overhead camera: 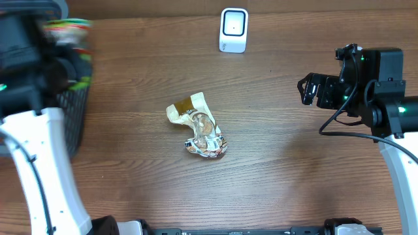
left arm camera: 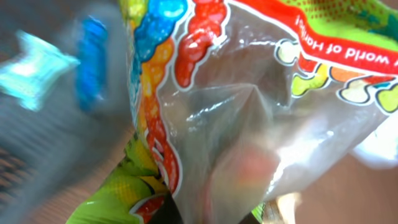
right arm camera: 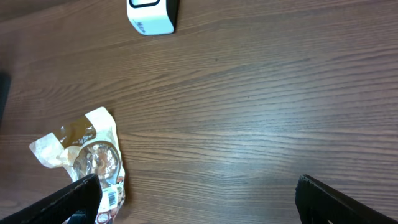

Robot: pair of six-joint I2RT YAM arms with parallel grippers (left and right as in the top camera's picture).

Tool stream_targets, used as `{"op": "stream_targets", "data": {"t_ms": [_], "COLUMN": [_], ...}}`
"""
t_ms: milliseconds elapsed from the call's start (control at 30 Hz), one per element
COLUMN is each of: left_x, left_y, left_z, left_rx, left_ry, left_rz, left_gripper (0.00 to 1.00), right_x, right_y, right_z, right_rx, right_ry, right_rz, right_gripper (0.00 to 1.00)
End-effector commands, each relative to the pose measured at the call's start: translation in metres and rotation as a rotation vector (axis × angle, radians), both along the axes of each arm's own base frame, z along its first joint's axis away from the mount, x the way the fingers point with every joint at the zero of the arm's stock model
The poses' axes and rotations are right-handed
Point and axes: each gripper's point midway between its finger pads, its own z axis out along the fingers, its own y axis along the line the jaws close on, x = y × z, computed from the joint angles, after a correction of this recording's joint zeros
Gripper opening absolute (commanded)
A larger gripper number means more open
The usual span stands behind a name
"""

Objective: Scan the item barcode
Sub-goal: 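Place the candy bag beside the cookie bag and release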

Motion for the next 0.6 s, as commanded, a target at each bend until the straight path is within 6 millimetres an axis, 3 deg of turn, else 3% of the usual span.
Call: {"op": "stream_targets", "data": {"t_ms": [0, 100, 133, 167, 233, 367, 467, 567], "left_x": [0.008, 0.009, 0.008, 0.007, 0.002, -0.013, -0.018, -0.015], "left_y": [-0.065, -0.102, -0.115, -0.120, -0.145, -0.159, -0.161, -0.160], "left_z": [-0.043, -0.095, -0.123, -0.134, -0.190, -0.242, -0.254, -0.248], "left_rx": [-0.054, -0.068, -0.071, -0.072, -0.089, -0.110, -0.122, -0.121], "left_ry": [0.155, 0.307, 0.386, 0.416, 0.557, 0.728, 0.782, 0.763], "left_rz": [-0.144, -0.219, -0.237, -0.243, -0.292, -0.316, -0.315, -0.317], "left_gripper": [0.04, 0.04, 0.04, 0.04, 0.04, 0.04, 0.06, 0.51], "right_x": [0.004, 0.006, 0.007, 0.007, 0.008, 0.007, 0.006, 0.006], "right_y": [0.001, 0.002, 0.002, 0.002, 0.003, 0.003, 0.003, 0.003], "right_z": [0.004, -0.001, -0.003, -0.004, -0.005, -0.006, -0.006, -0.006], "right_rx": [0.001, 0.001, 0.000, 0.001, 0.008, 0.008, 0.008, 0.008], "right_ry": [-0.010, 0.003, 0.010, 0.013, 0.019, 0.022, 0.027, 0.028], "right_rz": [0.005, 0.005, 0.005, 0.005, 0.011, 0.011, 0.011, 0.011], "right_gripper": [1.00, 1.00, 1.00, 1.00, 1.00, 1.00, 1.00, 1.00]}}
